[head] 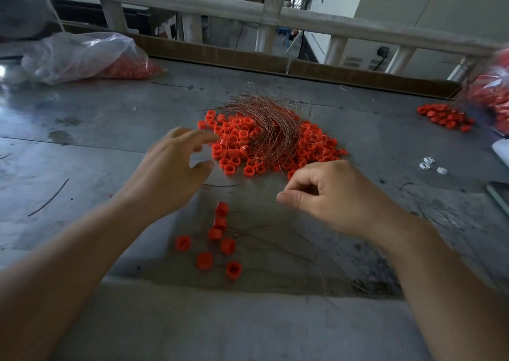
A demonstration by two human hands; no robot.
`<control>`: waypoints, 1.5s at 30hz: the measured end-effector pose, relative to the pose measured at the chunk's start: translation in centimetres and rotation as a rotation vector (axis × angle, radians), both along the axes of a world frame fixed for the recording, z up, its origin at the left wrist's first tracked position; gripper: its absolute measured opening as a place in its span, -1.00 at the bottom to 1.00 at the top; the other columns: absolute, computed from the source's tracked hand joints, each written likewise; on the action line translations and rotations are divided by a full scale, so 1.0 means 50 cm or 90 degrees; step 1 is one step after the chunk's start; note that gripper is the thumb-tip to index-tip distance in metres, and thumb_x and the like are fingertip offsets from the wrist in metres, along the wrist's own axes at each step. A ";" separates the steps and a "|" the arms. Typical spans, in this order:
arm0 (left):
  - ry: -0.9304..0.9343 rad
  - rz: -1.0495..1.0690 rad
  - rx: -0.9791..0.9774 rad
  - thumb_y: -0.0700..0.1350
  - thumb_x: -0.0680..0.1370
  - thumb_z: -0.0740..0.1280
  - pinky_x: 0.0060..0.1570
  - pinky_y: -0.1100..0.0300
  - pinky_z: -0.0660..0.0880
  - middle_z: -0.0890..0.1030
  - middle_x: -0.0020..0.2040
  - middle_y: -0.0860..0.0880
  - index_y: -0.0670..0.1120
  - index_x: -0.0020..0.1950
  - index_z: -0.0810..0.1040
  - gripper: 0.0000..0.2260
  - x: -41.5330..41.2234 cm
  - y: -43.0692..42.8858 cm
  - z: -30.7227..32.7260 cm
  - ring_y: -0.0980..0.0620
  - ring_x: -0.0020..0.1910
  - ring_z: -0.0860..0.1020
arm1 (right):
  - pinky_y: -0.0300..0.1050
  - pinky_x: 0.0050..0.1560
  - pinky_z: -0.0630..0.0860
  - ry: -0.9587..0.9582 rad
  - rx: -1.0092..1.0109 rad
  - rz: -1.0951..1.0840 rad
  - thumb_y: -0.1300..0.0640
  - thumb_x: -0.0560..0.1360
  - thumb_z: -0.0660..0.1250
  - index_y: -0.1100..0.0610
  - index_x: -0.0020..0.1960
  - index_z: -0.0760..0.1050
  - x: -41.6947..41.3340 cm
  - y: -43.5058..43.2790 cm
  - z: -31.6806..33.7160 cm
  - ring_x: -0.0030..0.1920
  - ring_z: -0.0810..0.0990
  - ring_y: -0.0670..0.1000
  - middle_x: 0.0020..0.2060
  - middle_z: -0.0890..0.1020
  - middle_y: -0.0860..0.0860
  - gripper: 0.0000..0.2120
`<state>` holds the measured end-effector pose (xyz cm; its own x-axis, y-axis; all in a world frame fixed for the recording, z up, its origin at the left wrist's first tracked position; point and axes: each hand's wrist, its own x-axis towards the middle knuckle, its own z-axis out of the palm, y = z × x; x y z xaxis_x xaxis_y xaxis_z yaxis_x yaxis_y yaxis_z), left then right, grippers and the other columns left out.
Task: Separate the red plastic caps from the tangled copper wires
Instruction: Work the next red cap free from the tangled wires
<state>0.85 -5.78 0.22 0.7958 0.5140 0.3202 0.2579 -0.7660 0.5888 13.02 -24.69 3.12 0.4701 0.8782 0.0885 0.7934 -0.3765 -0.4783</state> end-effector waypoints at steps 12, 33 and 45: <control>0.102 -0.051 0.087 -0.20 0.58 0.22 0.32 0.20 0.13 0.35 0.42 -0.01 -0.03 0.36 0.42 -0.65 0.027 0.020 -0.029 -0.01 0.40 0.27 | -0.20 -0.24 0.52 -0.040 0.035 -0.129 -0.06 0.46 0.32 0.01 -0.20 0.57 0.016 0.002 -0.004 -0.28 0.59 -0.06 -0.31 0.61 -0.10 -0.84; -0.132 -0.175 -0.197 -0.24 0.33 0.47 -0.15 0.47 0.48 0.65 -0.19 0.21 0.26 -0.23 0.59 -0.65 -0.005 -0.036 0.016 0.26 -0.22 0.61 | -0.47 -0.13 0.44 0.083 0.292 -0.020 0.33 0.40 0.39 -0.07 -0.08 0.55 0.023 0.019 -0.006 -0.18 0.57 -0.17 -0.23 0.55 -0.22 -0.70; 0.076 -0.410 -0.075 -0.17 0.45 0.43 -0.10 0.55 0.38 0.59 -0.13 0.30 0.08 -0.04 0.61 -0.83 -0.020 -0.087 0.014 0.39 -0.08 0.53 | -0.28 -0.02 0.51 0.219 0.600 -0.012 0.18 0.38 0.36 0.07 -0.10 0.58 0.023 0.001 0.029 -0.06 0.64 -0.11 -0.20 0.67 -0.18 -0.89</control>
<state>-0.14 -10.14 0.94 0.9820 -0.0503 0.1819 -0.1617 -0.7215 0.6733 14.17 -24.63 4.56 0.6144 0.5120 0.6003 0.5536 0.2623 -0.7904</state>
